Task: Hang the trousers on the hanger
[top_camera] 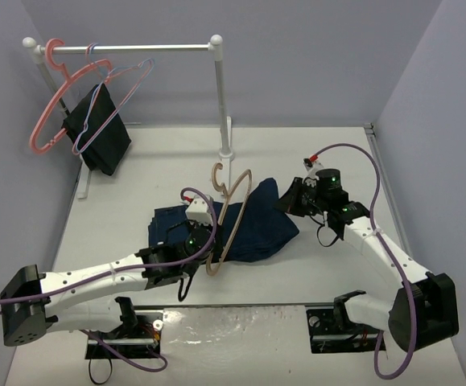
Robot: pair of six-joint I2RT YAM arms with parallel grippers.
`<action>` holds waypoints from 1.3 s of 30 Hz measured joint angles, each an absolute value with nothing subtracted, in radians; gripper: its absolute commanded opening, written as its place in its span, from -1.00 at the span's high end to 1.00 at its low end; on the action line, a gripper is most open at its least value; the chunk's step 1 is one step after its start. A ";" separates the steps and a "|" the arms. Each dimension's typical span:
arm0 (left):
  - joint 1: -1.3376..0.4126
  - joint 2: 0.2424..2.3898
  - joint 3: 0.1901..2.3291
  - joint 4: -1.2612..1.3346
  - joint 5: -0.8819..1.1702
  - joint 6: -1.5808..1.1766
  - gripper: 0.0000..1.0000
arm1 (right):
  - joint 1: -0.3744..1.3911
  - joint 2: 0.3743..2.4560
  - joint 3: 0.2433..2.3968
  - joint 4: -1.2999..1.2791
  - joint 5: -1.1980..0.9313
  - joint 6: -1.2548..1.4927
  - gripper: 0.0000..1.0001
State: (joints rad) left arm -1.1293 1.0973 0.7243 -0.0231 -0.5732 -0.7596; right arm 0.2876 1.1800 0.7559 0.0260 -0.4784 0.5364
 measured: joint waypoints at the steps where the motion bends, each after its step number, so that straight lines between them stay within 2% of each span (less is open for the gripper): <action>1: -1.137 1.103 0.715 -0.015 -0.592 -0.777 1.00 | 0.303 1.173 0.756 0.033 -0.482 0.557 1.00; 9: -1.213 1.124 0.658 -0.005 -0.735 -0.904 1.00 | 0.484 1.162 0.756 0.184 -0.460 0.761 1.00; 17: -1.250 1.009 0.595 -0.026 -0.849 -0.984 1.00 | 0.683 1.272 0.755 0.357 -0.368 0.890 1.00; 29: -1.251 0.858 0.560 -0.078 -0.918 -0.991 1.00 | 0.740 1.401 0.761 0.474 -0.328 0.948 1.00; 39: -1.251 0.911 0.559 -0.054 -0.885 -0.923 1.00 | 0.774 1.496 0.816 0.518 -0.330 0.953 1.00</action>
